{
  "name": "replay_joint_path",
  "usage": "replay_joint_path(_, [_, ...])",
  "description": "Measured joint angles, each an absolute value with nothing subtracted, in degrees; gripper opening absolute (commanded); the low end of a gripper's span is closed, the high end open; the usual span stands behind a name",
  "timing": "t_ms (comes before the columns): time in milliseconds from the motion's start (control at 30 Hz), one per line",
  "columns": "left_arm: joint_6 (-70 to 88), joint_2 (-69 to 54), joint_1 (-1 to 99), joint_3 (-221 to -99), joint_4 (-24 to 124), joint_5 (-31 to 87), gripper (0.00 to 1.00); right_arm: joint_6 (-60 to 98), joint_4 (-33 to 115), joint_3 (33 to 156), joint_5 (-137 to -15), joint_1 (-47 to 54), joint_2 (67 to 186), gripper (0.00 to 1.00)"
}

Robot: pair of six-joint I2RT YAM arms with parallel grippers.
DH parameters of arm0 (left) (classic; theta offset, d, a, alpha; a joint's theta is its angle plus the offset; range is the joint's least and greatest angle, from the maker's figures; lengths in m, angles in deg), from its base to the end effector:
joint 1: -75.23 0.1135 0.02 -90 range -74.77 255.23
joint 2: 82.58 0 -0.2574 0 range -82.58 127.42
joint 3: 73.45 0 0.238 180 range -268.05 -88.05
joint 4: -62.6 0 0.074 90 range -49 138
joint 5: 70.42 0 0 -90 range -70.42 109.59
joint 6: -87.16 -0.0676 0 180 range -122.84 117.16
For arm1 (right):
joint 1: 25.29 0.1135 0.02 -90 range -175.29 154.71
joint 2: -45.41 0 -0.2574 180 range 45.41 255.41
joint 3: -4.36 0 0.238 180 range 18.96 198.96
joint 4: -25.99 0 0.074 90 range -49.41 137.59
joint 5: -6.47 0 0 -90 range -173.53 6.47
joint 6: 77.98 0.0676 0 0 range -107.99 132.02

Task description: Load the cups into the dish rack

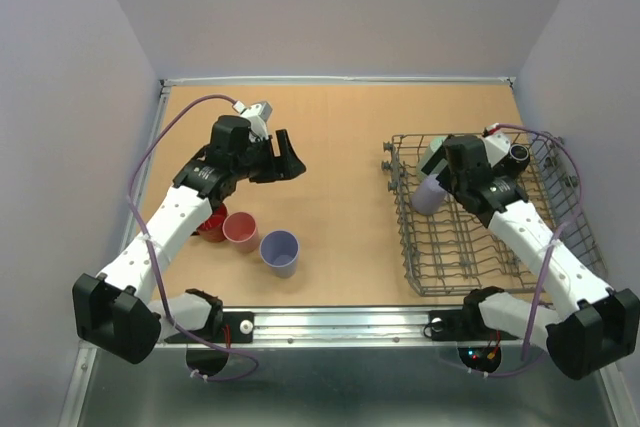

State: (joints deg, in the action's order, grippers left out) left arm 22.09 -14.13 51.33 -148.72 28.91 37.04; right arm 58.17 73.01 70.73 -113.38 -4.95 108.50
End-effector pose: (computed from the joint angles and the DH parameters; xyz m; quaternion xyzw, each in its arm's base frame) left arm 0.2526 -0.1341 0.3186 0.0719 0.8429 -0.3316 0.4177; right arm 0.2339 0.0508 0.2649 0.2971 0.8436 0.0100 0.4473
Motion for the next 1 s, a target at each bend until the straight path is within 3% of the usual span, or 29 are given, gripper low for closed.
replay_joint_path(333, [17.48,-16.84,47.77,-148.50,17.61,32.16,0.77,56.81,81.19,81.53,-115.85,-4.95,99.28,1.00])
replay_joint_path(1000, [28.32,-23.14,33.43,-146.11,3.34,23.86,0.75,55.72,87.66,81.92,-116.02,-4.95,96.70,1.00])
